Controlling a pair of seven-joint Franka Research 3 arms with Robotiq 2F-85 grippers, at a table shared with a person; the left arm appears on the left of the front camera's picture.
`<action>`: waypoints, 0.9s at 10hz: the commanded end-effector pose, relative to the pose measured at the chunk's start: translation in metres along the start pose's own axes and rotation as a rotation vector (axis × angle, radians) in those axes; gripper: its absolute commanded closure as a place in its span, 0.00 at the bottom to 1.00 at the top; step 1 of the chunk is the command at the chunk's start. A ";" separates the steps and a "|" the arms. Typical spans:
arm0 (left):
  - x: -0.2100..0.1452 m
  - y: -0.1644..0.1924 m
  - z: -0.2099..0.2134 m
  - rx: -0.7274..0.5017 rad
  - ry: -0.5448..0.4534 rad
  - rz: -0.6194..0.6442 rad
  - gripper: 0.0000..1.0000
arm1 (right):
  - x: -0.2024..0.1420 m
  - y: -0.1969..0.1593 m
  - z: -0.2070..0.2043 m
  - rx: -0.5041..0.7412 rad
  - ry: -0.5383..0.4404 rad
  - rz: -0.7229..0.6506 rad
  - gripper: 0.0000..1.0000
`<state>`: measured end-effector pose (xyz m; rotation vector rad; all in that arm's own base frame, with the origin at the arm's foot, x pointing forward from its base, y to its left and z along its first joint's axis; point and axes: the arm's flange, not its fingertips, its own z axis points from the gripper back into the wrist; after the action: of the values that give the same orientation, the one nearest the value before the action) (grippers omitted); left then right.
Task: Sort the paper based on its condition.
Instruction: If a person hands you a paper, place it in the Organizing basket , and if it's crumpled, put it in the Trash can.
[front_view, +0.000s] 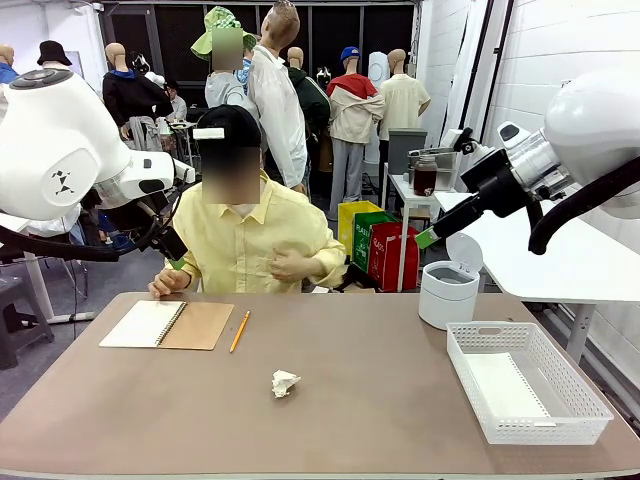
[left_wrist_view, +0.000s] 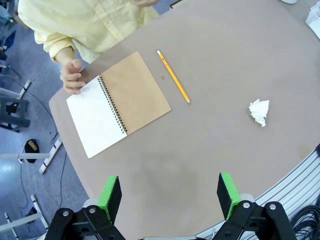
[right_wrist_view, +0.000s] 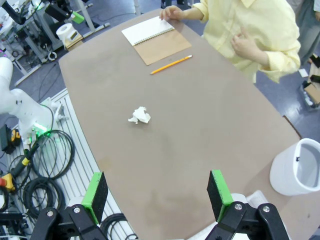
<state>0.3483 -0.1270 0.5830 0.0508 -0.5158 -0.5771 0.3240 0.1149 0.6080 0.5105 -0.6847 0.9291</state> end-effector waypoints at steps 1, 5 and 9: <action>0.000 0.001 0.000 -0.001 -0.006 -0.002 0.00 | 0.011 0.003 -0.010 0.013 0.034 0.031 0.00; 0.000 0.001 0.000 -0.001 -0.006 -0.002 0.00 | 0.045 0.021 -0.056 0.026 0.167 0.179 0.00; 0.000 0.001 0.000 -0.001 -0.006 -0.002 0.00 | 0.054 0.045 -0.115 0.032 0.265 0.300 0.00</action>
<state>0.3482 -0.1273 0.5830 0.0510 -0.5157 -0.5777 0.3387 0.2376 0.5754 0.3338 -0.5000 1.2255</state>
